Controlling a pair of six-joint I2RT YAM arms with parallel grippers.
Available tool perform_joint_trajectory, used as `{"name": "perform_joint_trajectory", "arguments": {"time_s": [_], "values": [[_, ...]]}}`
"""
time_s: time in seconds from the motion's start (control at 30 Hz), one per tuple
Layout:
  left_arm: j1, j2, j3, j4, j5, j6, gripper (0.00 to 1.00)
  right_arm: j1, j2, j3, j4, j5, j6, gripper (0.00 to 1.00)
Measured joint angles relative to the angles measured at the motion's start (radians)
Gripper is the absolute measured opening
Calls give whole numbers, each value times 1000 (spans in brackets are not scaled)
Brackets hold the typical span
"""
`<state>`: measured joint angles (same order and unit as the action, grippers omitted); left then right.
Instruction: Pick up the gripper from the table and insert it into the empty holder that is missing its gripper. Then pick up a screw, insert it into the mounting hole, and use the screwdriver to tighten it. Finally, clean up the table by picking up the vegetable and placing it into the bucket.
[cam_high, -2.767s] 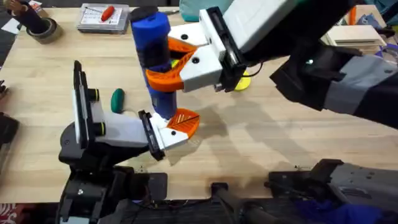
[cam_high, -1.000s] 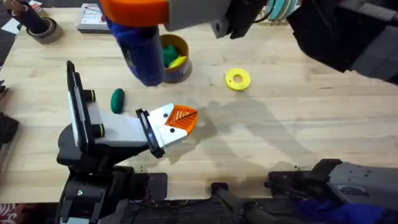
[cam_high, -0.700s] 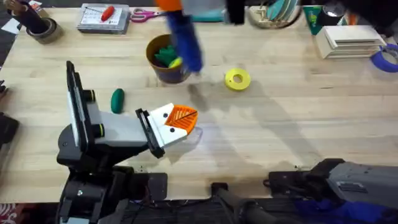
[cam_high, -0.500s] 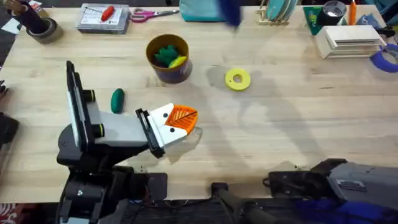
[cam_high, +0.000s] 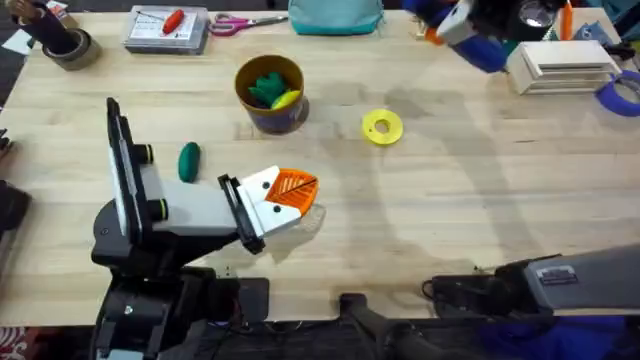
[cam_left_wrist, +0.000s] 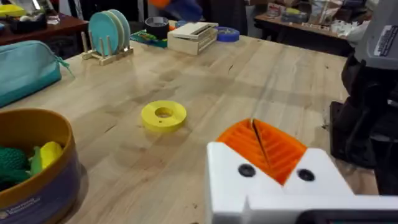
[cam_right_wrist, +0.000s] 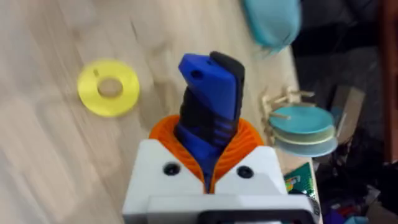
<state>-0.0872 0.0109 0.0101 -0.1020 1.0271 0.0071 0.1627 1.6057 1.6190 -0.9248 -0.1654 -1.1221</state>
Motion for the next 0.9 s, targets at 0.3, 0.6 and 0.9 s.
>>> {"name": "perform_joint_trajectory", "arguments": {"time_s": [0.3, 0.6, 0.9], "values": [[0, 0, 0, 0, 0, 0, 14, -31, 219, -146, 88, 184, -255, 25], [0, 0, 0, 0, 0, 0, 14, -32, 307, -256, 170, 259, -308, 140], [0, 0, 0, 0, 0, 0, 14, -32, 240, -258, 299, 304, -163, 994]]}}
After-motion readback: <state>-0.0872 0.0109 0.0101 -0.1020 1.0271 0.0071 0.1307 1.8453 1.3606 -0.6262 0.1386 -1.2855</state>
